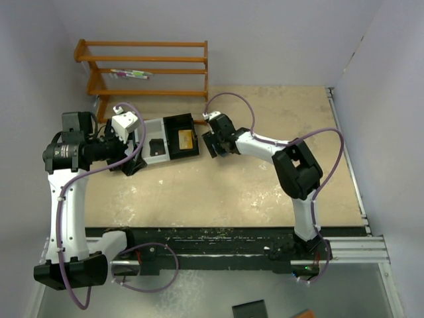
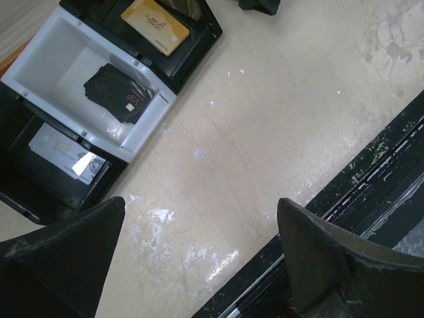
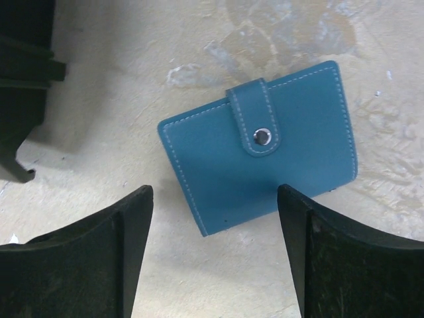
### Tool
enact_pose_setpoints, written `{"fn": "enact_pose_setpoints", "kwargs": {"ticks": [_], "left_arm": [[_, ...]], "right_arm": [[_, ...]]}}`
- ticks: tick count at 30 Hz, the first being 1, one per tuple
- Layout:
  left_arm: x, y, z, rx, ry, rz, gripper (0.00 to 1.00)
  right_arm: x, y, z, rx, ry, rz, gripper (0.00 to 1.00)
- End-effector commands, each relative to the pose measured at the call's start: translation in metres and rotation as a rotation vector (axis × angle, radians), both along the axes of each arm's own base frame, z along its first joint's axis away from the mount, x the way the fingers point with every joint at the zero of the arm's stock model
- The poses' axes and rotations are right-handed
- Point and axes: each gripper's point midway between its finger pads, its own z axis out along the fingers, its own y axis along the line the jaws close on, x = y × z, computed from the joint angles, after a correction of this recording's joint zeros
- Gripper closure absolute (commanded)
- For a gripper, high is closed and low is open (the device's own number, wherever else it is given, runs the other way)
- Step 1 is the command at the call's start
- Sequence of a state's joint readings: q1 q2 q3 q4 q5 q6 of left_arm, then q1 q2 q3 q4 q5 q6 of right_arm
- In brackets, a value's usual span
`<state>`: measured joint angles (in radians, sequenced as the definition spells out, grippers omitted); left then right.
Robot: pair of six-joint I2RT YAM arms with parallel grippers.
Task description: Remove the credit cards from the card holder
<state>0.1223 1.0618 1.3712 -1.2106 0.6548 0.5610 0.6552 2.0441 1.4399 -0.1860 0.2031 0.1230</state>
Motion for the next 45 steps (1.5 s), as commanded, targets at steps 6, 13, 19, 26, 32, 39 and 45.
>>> {"fn": "enact_pose_setpoints", "kwargs": {"ticks": [6, 13, 19, 26, 32, 39, 45], "left_arm": [[-0.002, -0.004, 0.019, -0.01, -0.077, -0.02, 0.0], [-0.004, -0.005, 0.022, -0.011, -0.085, -0.023, 0.0], [-0.007, -0.005, 0.026, -0.008, -0.095, -0.03, 0.0], [-0.01, -0.008, 0.023, -0.022, -0.085, -0.045, 0.0], [-0.01, -0.01, 0.02, -0.029, -0.077, -0.057, 0.0], [-0.011, -0.012, 0.02, -0.041, -0.075, -0.065, 0.0], [-0.012, -0.014, 0.026, -0.047, -0.089, -0.069, 0.0]], "right_arm": [[0.008, -0.007, 0.014, -0.123, -0.168, -0.074, 0.56], [-0.005, 0.005, 0.005, -0.212, -0.188, -0.017, 0.59], [-0.006, -0.002, -0.002, -0.252, -0.185, -0.043, 0.66], [-0.003, -0.011, 0.009, -0.294, -0.225, -0.051, 0.67], [-0.005, -0.01, 0.043, -0.255, -0.263, -0.042, 0.65], [0.009, -0.01, 0.05, -0.236, -0.273, -0.046, 0.63], [0.017, -0.015, 0.022, -0.267, -0.219, -0.042, 0.63]]}}
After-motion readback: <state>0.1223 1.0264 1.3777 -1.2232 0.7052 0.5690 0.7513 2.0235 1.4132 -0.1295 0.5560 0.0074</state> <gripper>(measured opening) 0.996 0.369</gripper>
